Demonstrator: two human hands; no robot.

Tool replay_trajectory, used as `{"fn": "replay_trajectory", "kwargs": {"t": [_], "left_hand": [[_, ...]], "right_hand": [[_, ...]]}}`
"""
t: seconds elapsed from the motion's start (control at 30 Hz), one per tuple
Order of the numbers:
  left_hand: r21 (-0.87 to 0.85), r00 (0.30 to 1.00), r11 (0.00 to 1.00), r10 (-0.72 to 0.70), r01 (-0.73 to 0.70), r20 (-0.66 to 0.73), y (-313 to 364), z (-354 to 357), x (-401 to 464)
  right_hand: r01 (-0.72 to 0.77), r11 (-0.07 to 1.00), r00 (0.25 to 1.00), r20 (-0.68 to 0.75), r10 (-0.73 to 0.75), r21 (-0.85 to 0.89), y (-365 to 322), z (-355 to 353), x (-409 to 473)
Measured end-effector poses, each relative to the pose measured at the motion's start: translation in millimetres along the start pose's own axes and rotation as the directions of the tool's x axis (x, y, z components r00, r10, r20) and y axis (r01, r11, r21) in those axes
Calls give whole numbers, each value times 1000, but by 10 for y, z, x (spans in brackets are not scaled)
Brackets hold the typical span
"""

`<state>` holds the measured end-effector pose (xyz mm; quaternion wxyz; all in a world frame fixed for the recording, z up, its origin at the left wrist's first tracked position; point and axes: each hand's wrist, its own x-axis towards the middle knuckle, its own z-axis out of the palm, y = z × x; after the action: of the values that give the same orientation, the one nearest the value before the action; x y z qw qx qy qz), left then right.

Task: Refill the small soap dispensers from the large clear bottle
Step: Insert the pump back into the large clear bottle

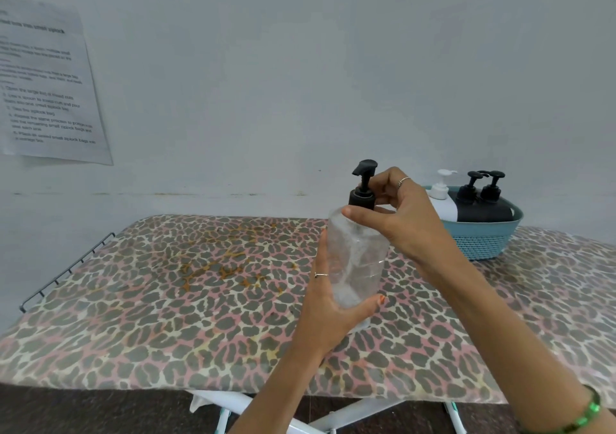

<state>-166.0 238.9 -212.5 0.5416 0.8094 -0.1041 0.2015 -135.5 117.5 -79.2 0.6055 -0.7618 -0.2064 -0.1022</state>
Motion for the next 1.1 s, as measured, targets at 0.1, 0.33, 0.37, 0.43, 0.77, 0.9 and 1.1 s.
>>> {"fn": "replay_trajectory", "kwargs": {"t": [0.1, 0.33, 0.37, 0.43, 0.77, 0.9, 1.1], "left_hand": [[2, 1000, 1000, -4, 4, 2, -9, -1, -1], [7, 1000, 1000, -4, 5, -13, 14, -1, -2], [12, 1000, 1000, 1, 0, -17, 22, -1, -2], [30, 999, 1000, 9, -8, -31, 35, -1, -1], [50, 997, 999, -3, 7, -73, 53, 16, 4], [18, 998, 1000, -6, 7, -56, 52, 4, 2], [-63, 999, 997, -38, 37, -1, 28, 12, -58]], "right_hand": [[-10, 1000, 985, 170, 8, 13, -28, -126, 20], [-46, 996, 964, 265, 25, 72, -67, -159, 46], [-44, 997, 973, 229, 30, 58, -70, -130, 34], [-35, 999, 988, 148, 32, 22, -68, -64, -2], [-9, 982, 991, -129, -16, -189, -103, 176, -125], [4, 974, 992, -122, -33, -227, -125, 217, -103], [-5, 970, 996, -87, -16, -243, -45, 204, -267]]}}
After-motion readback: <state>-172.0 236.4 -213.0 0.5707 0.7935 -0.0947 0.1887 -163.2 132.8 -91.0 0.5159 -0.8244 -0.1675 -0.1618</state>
